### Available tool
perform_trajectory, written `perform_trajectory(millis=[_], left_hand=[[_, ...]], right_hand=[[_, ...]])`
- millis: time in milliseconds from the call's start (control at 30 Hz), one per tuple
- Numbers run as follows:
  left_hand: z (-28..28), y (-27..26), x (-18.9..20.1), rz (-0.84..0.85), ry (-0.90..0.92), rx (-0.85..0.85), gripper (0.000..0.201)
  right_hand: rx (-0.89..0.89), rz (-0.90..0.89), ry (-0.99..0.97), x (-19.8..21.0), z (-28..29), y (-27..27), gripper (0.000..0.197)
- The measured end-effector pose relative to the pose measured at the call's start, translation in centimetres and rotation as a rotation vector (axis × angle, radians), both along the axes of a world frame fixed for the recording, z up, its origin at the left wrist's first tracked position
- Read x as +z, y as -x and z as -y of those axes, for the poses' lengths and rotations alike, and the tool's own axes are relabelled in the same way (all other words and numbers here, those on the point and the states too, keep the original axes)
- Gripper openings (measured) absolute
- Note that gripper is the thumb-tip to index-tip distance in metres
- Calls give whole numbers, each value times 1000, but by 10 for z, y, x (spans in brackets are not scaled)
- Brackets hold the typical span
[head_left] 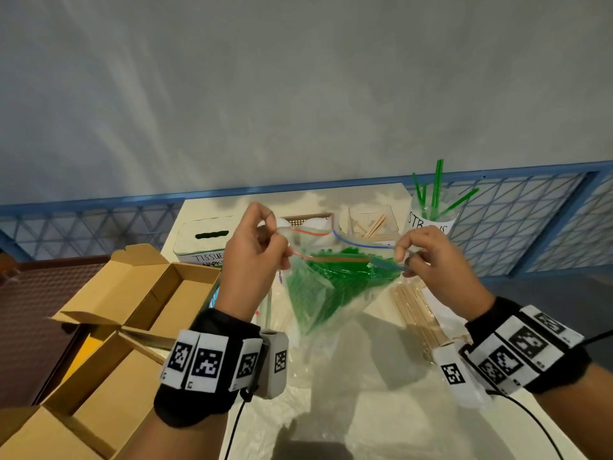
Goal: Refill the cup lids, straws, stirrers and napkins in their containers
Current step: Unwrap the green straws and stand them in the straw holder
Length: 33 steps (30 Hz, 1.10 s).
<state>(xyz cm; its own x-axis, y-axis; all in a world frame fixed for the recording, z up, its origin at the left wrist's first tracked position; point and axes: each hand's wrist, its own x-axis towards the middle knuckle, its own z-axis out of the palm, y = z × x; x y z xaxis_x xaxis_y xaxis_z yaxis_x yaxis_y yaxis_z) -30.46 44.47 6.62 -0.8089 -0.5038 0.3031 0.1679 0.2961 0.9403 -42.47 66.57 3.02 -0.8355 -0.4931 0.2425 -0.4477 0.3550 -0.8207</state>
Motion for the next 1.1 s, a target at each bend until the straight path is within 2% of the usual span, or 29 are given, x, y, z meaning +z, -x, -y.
perform_trajectory(millis=[133,233,333,433,567,667,733,800,833,933,1033,1100], left_hand=[[-24,2,22,-111,125,-107,22],[-43,8,24,-65,273,-193,28],[-62,24,-4,129,391,-248,23],[-78,41,-47,322,432,-315,22],[-96,46,-91,421,385,-423,22],[-104,42,-111,404,419,-455,21],[-108,39,-117,364,459,-471,20],[-112,38,-119,330,478,-481,19],[-113,38,-119,317,476,-473,19],[-113,40,-116,307,468,-463,18],[-113,42,-115,314,430,-475,17],[-113,43,-117,336,378,-465,18]], right_hand=[[64,56,16,0,-11,3,55],[76,146,-1,-23,-28,6,57],[71,152,-111,-66,-43,5,62],[-5,209,-216,-110,-52,1,60],[-87,185,-393,-145,-65,-6,41],[-220,-30,-233,-141,-70,-9,30],[-49,-65,-221,-126,-63,-15,22],[212,1,-378,-119,-47,-20,26],[287,13,-437,-118,-38,-21,31],[362,-42,-546,-126,-21,-13,32],[396,-17,-865,-130,-15,-11,33],[419,-12,-977,-130,-12,-14,30]])
